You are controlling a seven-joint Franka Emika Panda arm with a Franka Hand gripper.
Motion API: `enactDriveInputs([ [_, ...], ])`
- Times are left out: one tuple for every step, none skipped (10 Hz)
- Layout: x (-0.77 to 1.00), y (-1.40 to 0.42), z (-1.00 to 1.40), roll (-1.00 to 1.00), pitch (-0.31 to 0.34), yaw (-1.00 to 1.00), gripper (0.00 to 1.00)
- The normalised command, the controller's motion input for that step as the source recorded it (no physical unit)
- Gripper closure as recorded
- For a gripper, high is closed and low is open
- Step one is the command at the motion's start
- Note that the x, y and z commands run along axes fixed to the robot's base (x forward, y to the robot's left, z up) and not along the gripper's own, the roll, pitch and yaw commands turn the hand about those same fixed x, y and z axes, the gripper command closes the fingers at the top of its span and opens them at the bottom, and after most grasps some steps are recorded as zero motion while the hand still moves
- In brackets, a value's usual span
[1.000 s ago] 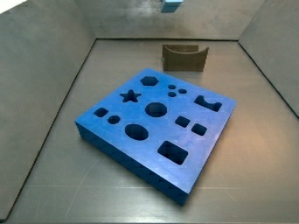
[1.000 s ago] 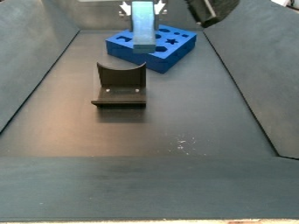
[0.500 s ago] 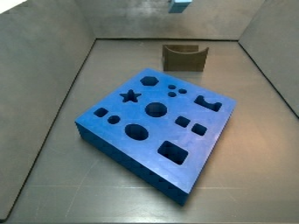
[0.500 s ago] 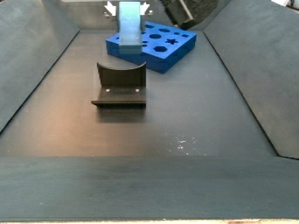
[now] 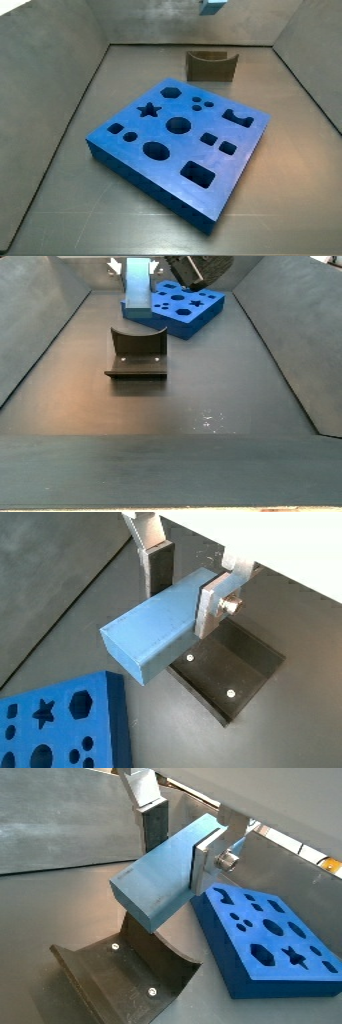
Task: Pick up the rectangle object. Move up. Place the rectangle object on the fixture. Regrasp the rectangle object. Move to above the board. Insert the rectangle object.
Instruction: Place the rectangle object on the fixture.
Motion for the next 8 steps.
enactDriveInputs([
  [0.13,0.08,-1.0,-1.0,0.037,-0.09,1.0],
  [0.14,0.09,-1.0,-1.0,0.046,-0.1,1.0],
  [0.15,0.09,-1.0,-1.0,0.073,-0.11,1.0],
  [0.16,0.09,-1.0,-1.0,0.099,-0.11,1.0],
  [0.17,0.1,-1.0,-1.0,0.109,-0.12,1.0],
  [0.17,0.11,-1.0,-1.0,0.118,-0.13,1.0],
  [0.19,0.12,-1.0,-1.0,0.143,-0.16,1.0],
  [0.2,0.13,-0.99,-1.0,0.169,-0.2,1.0],
])
